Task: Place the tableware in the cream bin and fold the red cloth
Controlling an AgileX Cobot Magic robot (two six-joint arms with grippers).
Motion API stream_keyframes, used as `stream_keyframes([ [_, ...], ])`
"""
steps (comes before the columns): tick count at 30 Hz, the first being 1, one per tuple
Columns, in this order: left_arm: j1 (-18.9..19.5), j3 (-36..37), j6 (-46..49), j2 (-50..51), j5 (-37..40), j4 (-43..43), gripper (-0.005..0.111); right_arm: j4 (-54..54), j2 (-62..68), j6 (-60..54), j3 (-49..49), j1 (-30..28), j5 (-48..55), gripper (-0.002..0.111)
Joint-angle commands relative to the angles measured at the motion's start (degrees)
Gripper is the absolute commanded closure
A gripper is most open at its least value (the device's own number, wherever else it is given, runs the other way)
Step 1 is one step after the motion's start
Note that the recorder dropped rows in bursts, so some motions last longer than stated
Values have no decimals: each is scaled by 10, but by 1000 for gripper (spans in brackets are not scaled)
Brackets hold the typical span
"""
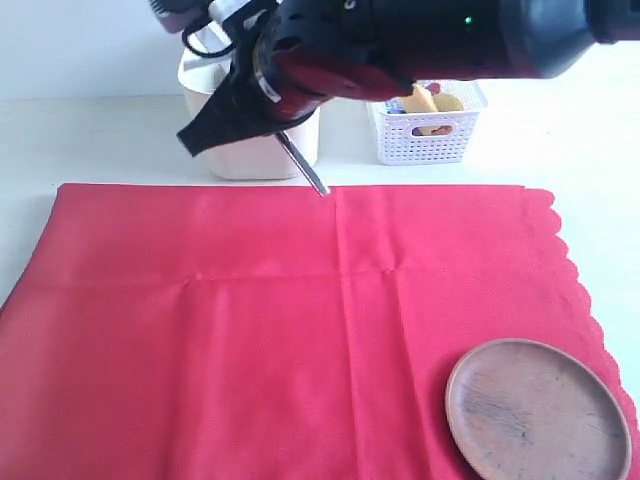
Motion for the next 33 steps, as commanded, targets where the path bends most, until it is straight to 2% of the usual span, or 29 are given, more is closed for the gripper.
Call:
stream_keyframes([
  [1, -3, 0, 0, -3, 2, 0, 104, -15, 2, 21, -1, -40, -124, 108],
  [11, -3, 0, 0, -3, 2, 0, 104, -16, 48, 30, -20, -99, -410, 108],
  [15, -3, 0, 0, -3, 2, 0, 104, -4, 85, 30, -74, -113, -410, 108],
  [22, -3, 0, 0, -3, 2, 0, 104, 98, 157, 30, -168, -143, -406, 108],
  [27, -3, 0, 0, -3, 2, 0, 104, 183, 189, 30, -201, -157, -395, 108],
  [33, -3, 0, 0, -3, 2, 0, 104, 194, 207, 30, -208, -162, -386, 108],
])
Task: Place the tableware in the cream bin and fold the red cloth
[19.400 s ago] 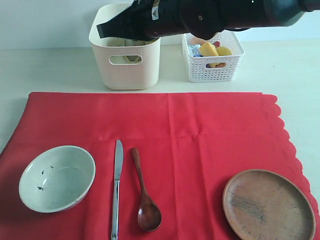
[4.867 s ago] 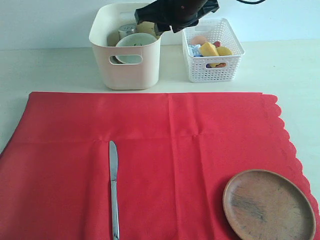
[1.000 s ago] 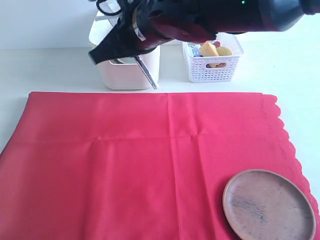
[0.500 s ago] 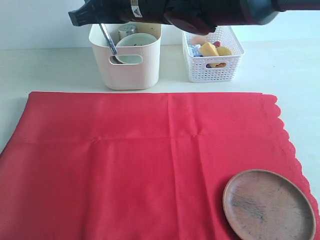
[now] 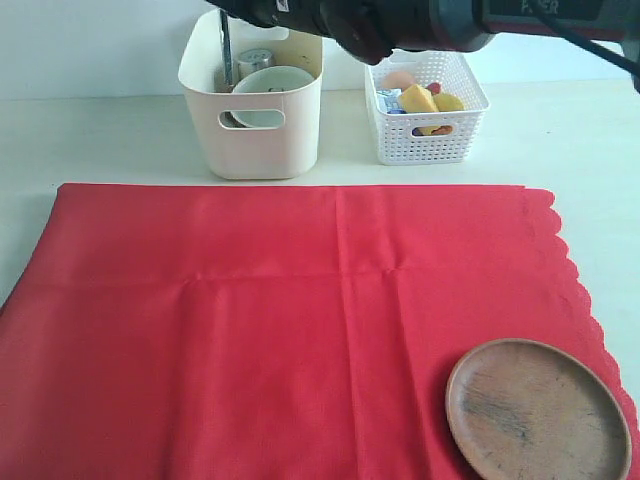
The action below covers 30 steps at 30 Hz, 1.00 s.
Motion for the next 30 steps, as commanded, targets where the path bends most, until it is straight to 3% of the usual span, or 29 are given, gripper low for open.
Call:
stream_keyframes([
  [1, -3, 0, 0, -3, 2, 0, 104, 9, 6, 3, -9, -5, -1, 107],
  [6, -3, 0, 0, -3, 2, 0, 104, 9, 6, 3, -9, -5, 1, 94],
  [17, -3, 0, 0, -3, 2, 0, 104, 10, 6, -29, -9, -5, 2, 49],
  [21, -3, 0, 0, -3, 2, 0, 104, 10, 6, -14, -9, -5, 2, 44],
  [25, -3, 0, 0, -3, 2, 0, 104, 10, 3, 73, -9, -4, 11, 44],
  [30, -3, 0, 0, -3, 2, 0, 104, 10, -21, 123, -9, -1, 122, 44],
])
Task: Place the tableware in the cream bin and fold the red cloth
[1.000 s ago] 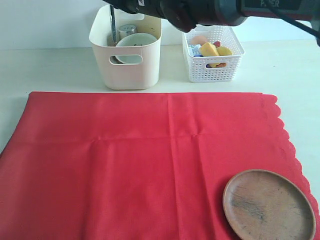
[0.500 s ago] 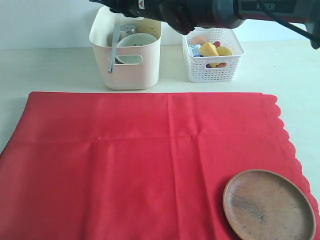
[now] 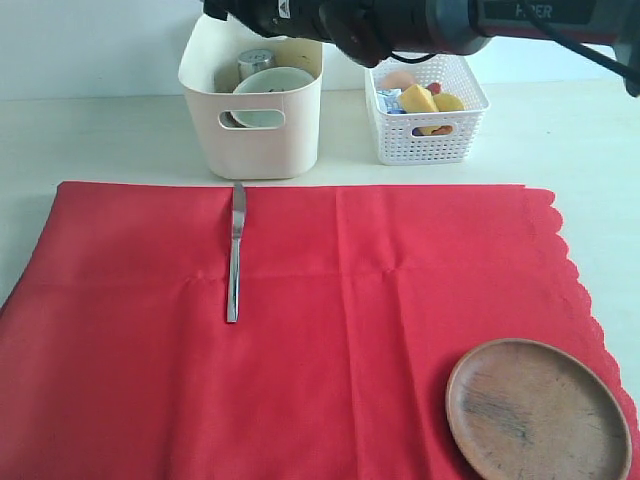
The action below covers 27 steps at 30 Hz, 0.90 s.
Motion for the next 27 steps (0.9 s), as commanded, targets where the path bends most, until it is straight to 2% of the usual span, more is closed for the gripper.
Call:
stream_keyframes([
  [1, -3, 0, 0, -3, 2, 0, 104, 0, -33, 28, -4, 3, 122, 44],
  [6, -3, 0, 0, -3, 2, 0, 104, 1, -60, -122, -4, 32, 300, 44],
  [10, -3, 0, 0, -3, 2, 0, 104, 58, -56, -253, -4, 71, 413, 44],
  [14, -3, 0, 0, -3, 2, 0, 104, 140, -24, -342, 9, 102, 431, 44],
  [22, -3, 0, 0, -3, 2, 0, 104, 202, 61, -341, 9, 107, 440, 44],
  [27, -3, 0, 0, -3, 2, 0, 104, 240, 76, -381, 9, 114, 445, 44],
])
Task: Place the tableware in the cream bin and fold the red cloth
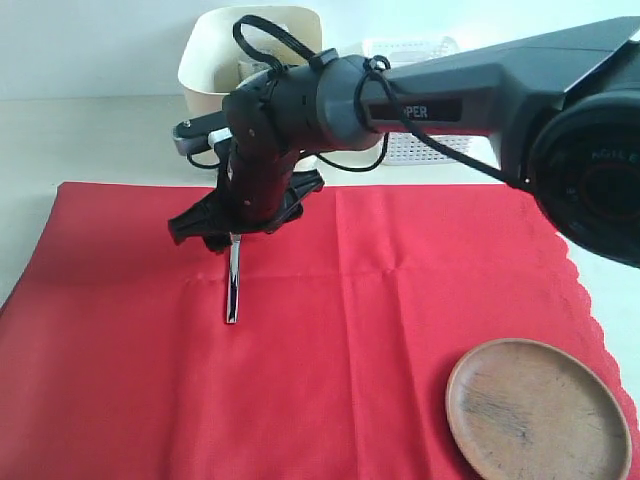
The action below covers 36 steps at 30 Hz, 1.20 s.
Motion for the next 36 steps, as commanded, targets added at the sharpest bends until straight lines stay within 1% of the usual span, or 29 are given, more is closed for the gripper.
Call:
stream_keyframes([
  [1, -3, 0, 0, -3, 2, 0, 104, 22, 9, -26, 0, 3, 0, 44],
  [3, -3, 0, 0, -3, 2, 0, 104, 22, 21, -26, 0, 3, -1, 50],
  [4, -3, 0, 0, -3, 2, 0, 104, 22, 23, -30, 0, 3, -1, 59],
  [5, -3, 0, 0, -3, 2, 0, 104, 22, 23, -32, 0, 3, -3, 66],
  [6, -3, 0, 0, -3, 2, 0, 104, 22, 23, -32, 0, 3, -3, 79],
  [7, -3, 0, 0, -3, 2, 0, 104, 22, 23, -32, 0, 3, -3, 86],
  [9, -3, 0, 0, -3, 2, 0, 104, 22, 19, -32, 0, 3, -3, 108],
  [15, -3, 0, 0, -3, 2, 0, 104, 36, -50, -37, 0, 3, -6, 108],
  [17, -3, 0, 0, -3, 2, 0, 104, 33, -80, -49, 0, 3, -23, 108],
  [23, -3, 0, 0, -3, 2, 0, 104, -4, -138, -50, 0, 2, -135, 108],
  [26, -3, 0, 0, -3, 2, 0, 104, -74, -146, -48, 0, 2, -223, 108],
  [29, -3, 0, 0, -3, 2, 0, 104, -110, -146, -45, -1, 1, -270, 108],
  [33, -3, 0, 0, -3, 2, 0, 104, -135, -144, -46, -1, -9, -337, 108],
  [36, -3, 0, 0, -3, 2, 0, 104, -134, -137, -47, -1, -28, -377, 108],
])
